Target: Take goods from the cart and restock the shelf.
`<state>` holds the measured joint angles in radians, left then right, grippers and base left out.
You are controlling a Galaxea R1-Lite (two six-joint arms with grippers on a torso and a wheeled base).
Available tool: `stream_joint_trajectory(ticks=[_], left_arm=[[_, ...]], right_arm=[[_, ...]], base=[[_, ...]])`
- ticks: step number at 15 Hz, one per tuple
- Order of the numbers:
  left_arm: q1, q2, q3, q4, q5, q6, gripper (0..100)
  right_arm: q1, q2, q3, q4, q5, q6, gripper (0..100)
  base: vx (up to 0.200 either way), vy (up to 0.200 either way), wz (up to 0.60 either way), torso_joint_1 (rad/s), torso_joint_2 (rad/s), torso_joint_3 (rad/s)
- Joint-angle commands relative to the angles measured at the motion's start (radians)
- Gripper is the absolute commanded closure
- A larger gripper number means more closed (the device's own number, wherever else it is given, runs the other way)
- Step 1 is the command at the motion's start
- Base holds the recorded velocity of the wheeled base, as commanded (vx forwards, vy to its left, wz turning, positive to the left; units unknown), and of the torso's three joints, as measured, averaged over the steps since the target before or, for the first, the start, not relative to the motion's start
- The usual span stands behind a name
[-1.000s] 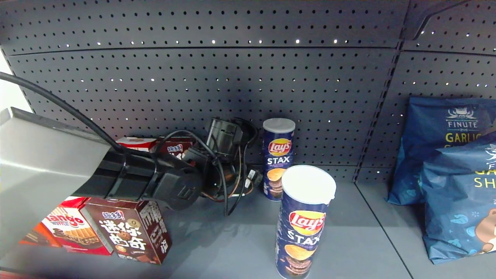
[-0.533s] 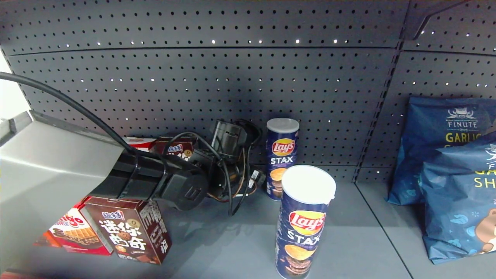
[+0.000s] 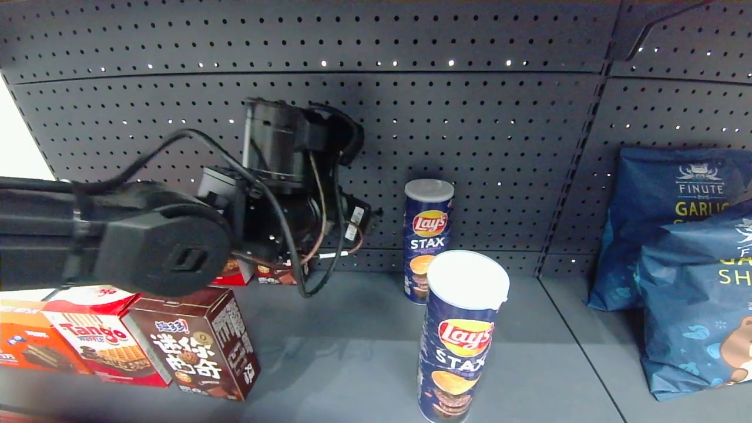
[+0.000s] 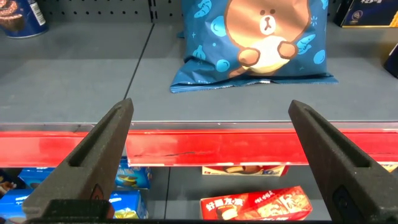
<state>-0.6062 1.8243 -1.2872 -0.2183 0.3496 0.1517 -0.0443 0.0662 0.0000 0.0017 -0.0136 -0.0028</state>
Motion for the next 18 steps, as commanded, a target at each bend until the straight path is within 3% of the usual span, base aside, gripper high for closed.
stream_joint_trajectory(ticks=[1, 2, 6, 7, 9, 12, 13, 14, 16, 18], left_arm=[[0.011, -0.230, 0.098, 0.022, 0.037, -0.001, 0], [0.009, -0.260, 0.123, 0.020, 0.040, -0.001, 0], [-0.015, -0.487, 0.384, 0.007, 0.031, 0.002, 0], [-0.021, -0.503, 0.405, 0.002, 0.029, -0.001, 0], [-0.012, -0.560, 0.490, -0.065, -0.011, -0.001, 0], [0.026, -0.576, 0.511, -0.115, -0.040, -0.001, 0], [0.025, -0.577, 0.488, -0.125, -0.060, 0.003, 0], [0.025, -0.577, 0.493, -0.130, -0.060, 0.003, 0], [0.028, -0.574, 0.502, -0.136, -0.060, 0.002, 0], [0.029, -0.569, 0.493, -0.150, -0.060, 0.002, 0]], right_arm=[[0.000, 0.001, 0.000, 0.000, 0.000, 0.000, 0], [0.000, 0.001, 0.000, 0.000, 0.000, 0.000, 0], [0.000, 0.001, 0.000, 0.000, 0.000, 0.000, 0], [0.000, 0.004, -0.002, 0.003, 0.001, -0.002, 0], [0.015, 0.009, 0.000, 0.001, 0.006, -0.003, 0], [0.055, -0.051, -0.037, -0.006, 0.030, 0.001, 0], [0.083, 0.265, -0.304, -0.091, 0.032, 0.003, 0], [0.121, 0.363, -0.391, -0.100, 0.044, 0.015, 0], [0.185, 0.415, -0.417, -0.026, 0.093, -0.017, 0], [0.259, 0.435, -0.324, 0.015, 0.155, -0.022, 0]], base=[[0.000, 0.000, 0.00, 0.000, 0.00, 0.000], [0.000, 0.000, 0.00, 0.000, 0.00, 0.000], [0.000, 0.000, 0.00, 0.000, 0.00, 0.000], [0.000, 0.000, 0.00, 0.000, 0.00, 0.000], [0.000, 0.000, 0.00, 0.000, 0.00, 0.000], [0.000, 0.000, 0.00, 0.000, 0.00, 0.000], [0.000, 0.000, 0.00, 0.000, 0.00, 0.000], [0.000, 0.000, 0.00, 0.000, 0.00, 0.000], [0.000, 0.000, 0.00, 0.000, 0.00, 0.000], [0.000, 0.000, 0.00, 0.000, 0.00, 0.000]])
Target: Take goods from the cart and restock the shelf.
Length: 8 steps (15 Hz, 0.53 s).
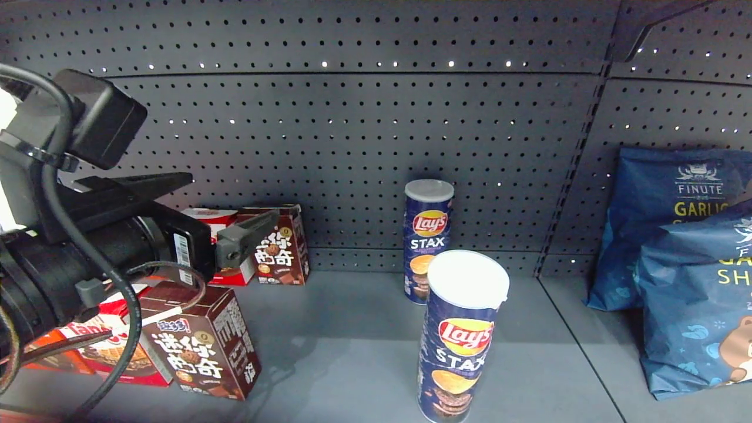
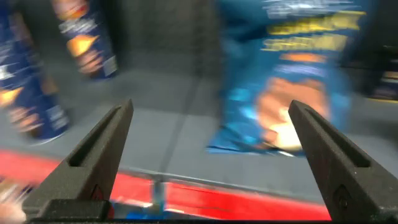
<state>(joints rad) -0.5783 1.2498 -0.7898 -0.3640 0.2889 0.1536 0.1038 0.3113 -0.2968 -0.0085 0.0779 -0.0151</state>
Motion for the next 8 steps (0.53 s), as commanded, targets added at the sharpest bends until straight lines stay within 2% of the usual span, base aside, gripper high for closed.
stream_joint_trajectory(ticks=[1, 3, 5, 6, 7, 8], left_arm=[[0.002, 0.005, -0.008, -0.004, 0.001, 0.000, 0], [0.000, 0.005, -0.008, -0.004, -0.001, 0.000, 0], [0.000, 0.017, -0.026, -0.006, -0.019, 0.000, 0], [-0.002, 0.023, -0.034, -0.006, -0.025, 0.000, 0], [-0.005, 0.039, -0.066, -0.006, -0.031, 0.001, 0], [-0.005, 0.049, -0.083, -0.006, -0.031, 0.003, 0]], right_arm=[[0.143, 0.213, -0.022, 0.027, 0.085, -0.013, 0], [0.208, 0.322, -0.077, 0.016, 0.083, -0.034, 0], [0.255, 0.534, -0.245, 0.005, 0.082, -0.092, 0], [0.261, 0.574, -0.278, 0.005, 0.076, -0.098, 0], [0.303, 0.678, -0.340, 0.004, 0.003, -0.098, 0], [0.338, 0.720, -0.337, 0.001, -0.024, -0.085, 0]], base=[[0.000, 0.000, 0.00, 0.000, 0.00, 0.000], [0.000, 0.000, 0.00, 0.000, 0.00, 0.000], [0.000, 0.000, 0.00, 0.000, 0.00, 0.000], [0.000, 0.000, 0.00, 0.000, 0.00, 0.000], [0.000, 0.000, 0.00, 0.000, 0.00, 0.000], [0.000, 0.000, 0.00, 0.000, 0.00, 0.000]])
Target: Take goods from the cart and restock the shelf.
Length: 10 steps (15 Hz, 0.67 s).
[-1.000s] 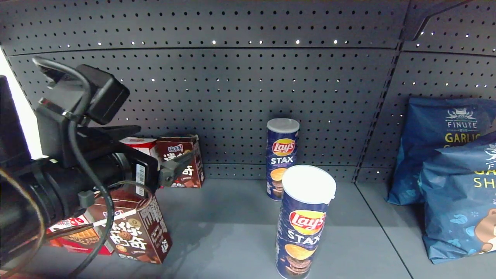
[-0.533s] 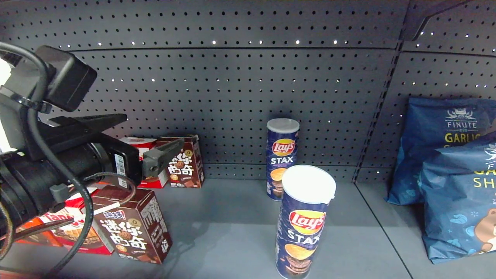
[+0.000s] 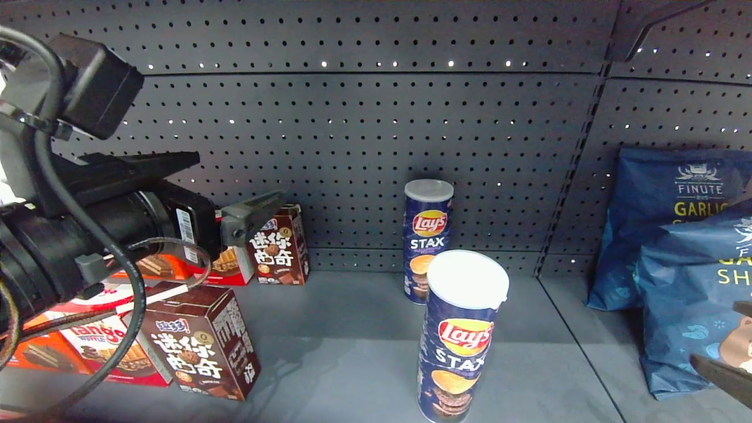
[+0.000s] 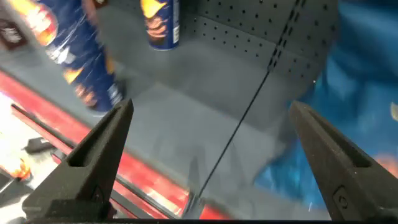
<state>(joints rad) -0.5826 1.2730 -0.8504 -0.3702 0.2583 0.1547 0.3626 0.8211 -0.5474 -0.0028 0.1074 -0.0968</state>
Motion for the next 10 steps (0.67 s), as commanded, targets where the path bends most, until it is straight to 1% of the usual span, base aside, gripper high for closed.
stream_joint_trajectory(ticks=[1, 3, 4, 6, 9, 10], left_arm=[[0.003, 0.028, -0.030, 0.001, -0.001, 0.002, 0], [0.006, 0.028, -0.033, 0.001, -0.001, 0.002, 0], [0.004, 0.026, -0.035, 0.001, -0.001, 0.002, 0], [0.006, 0.025, -0.035, 0.001, 0.001, 0.002, 0], [0.007, 0.023, -0.036, 0.001, 0.001, 0.002, 0], [0.007, 0.023, -0.036, 0.001, 0.001, 0.000, 0]], right_arm=[[0.110, 0.251, -0.069, -0.031, -0.057, 0.011, 0], [0.174, 0.305, 0.020, -0.148, -0.061, 0.017, 0], [0.193, 0.322, 0.067, -0.187, -0.061, 0.017, 0], [0.199, 0.340, 0.106, -0.191, -0.061, 0.016, 0], [0.208, 0.389, 0.100, -0.194, -0.061, 0.014, 0], [0.226, 0.403, 0.096, -0.194, -0.063, 0.014, 0]], base=[[0.000, 0.000, 0.00, 0.000, 0.00, 0.000], [0.000, 0.000, 0.00, 0.000, 0.00, 0.000], [0.000, 0.000, 0.00, 0.000, 0.00, 0.000], [0.000, 0.000, 0.00, 0.000, 0.00, 0.000], [0.000, 0.000, 0.00, 0.000, 0.00, 0.000], [0.000, 0.000, 0.00, 0.000, 0.00, 0.000]])
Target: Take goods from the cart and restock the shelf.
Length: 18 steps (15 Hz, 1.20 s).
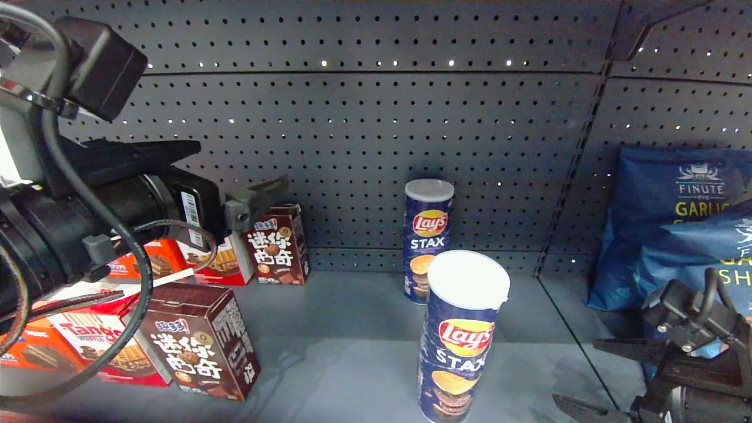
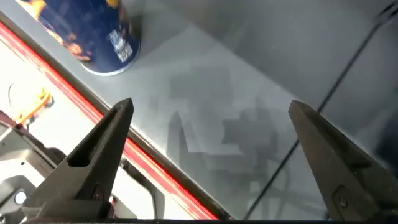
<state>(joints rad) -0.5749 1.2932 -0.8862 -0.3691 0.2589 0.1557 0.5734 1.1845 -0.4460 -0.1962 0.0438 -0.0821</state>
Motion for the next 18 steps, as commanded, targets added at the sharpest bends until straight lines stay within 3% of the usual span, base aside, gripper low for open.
stream_joint_trajectory(ticks=[1, 18], left_arm=[[0.000, 0.003, 0.000, -0.001, 0.000, -0.001, 0], [0.009, 0.011, 0.001, -0.031, 0.000, -0.002, 0]], right_arm=[[0.025, 0.049, -0.005, 0.000, -0.002, -0.001, 0], [0.121, 0.273, -0.178, -0.006, -0.056, 0.001, 0]], base=[[0.000, 0.000, 0.00, 0.000, 0.00, 0.000], [0.000, 0.000, 0.00, 0.000, 0.00, 0.000]])
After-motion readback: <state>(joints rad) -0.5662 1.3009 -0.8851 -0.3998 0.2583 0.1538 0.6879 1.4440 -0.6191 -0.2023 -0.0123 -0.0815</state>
